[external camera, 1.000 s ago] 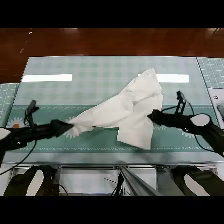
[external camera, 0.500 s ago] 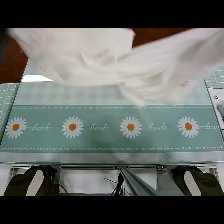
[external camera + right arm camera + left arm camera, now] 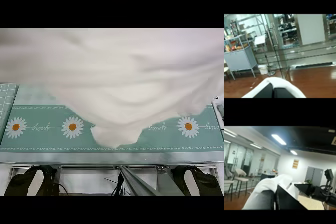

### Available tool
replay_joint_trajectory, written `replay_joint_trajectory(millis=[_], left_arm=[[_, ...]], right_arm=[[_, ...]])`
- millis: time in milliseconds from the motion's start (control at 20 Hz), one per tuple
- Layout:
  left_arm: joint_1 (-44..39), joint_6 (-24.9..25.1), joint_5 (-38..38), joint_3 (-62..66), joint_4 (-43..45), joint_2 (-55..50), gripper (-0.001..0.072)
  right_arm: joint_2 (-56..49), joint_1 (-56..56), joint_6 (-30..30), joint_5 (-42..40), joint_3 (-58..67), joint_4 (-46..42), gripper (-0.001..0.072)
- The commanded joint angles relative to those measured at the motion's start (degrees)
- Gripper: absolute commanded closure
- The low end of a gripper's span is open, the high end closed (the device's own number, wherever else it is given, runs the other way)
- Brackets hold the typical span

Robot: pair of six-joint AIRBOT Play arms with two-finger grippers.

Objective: Fold the shirts.

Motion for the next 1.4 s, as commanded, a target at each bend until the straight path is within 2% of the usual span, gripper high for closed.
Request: replay_joint_trajectory(millis=[0,50,200,300,400,550,700,850,1000,1100,1200,1350], left_arm=[[0.0,-2.6,2.6,1.0,10.0,3.0,0.0687],[0.0,-5.1,3.4,1.0,16.5,4.1,0.0687],[0.0,-20.1,3.3,1.0,38.8,8.0,0.0687],[0.0,-28.3,1.0,1.0,49.9,10.5,0.0687],[0.0,-36.3,-3.9,1.0,57.4,12.5,0.0688],[0.0,-41.4,-15.1,0.9,62.9,13.6,0.0688],[0.0,-43.7,-20.6,0.3,63.2,13.6,0.0687],[0.0,-43.9,-20.6,-1.6,63.2,13.5,0.0687],[0.0,-43.9,-20.5,-8.7,63.2,13.5,0.0687],[0.0,-44.6,-19.2,-17.4,62.2,13.5,0.0687],[0.0,-43.6,-16.2,-27.3,57.1,13.5,0.0687],[0.0,-39.7,-7.5,-39.5,53.3,13.4,0.0687]], right_arm=[[0.1,-0.2,2.5,3.1,6.0,-7.7,0.0676],[0.1,-0.2,3.6,3.7,7.9,-11.9,0.0677],[0.1,-0.2,7.0,11.0,12.8,-24.5,0.0677],[0.1,-0.2,7.0,18.3,14.0,-26.7,0.0677],[-0.3,-0.2,7.0,26.8,14.0,-26.5,0.0677],[-2.6,-0.2,6.9,38.6,14.0,-26.5,0.0677],[-6.6,-0.2,6.3,45.0,14.0,-24.3,0.0676],[-12.2,-0.2,4.4,47.6,14.0,-20.0,0.0677],[-20.1,1.6,3.4,48.7,14.0,-19.5,0.0677],[-26.7,5.3,2.5,48.3,14.0,-19.6,0.0677],[-34.1,10.4,0.7,47.8,14.0,-20.9,0.0676],[-44.5,15.8,-0.2,39.3,14.0,-25.4,0.0676]])
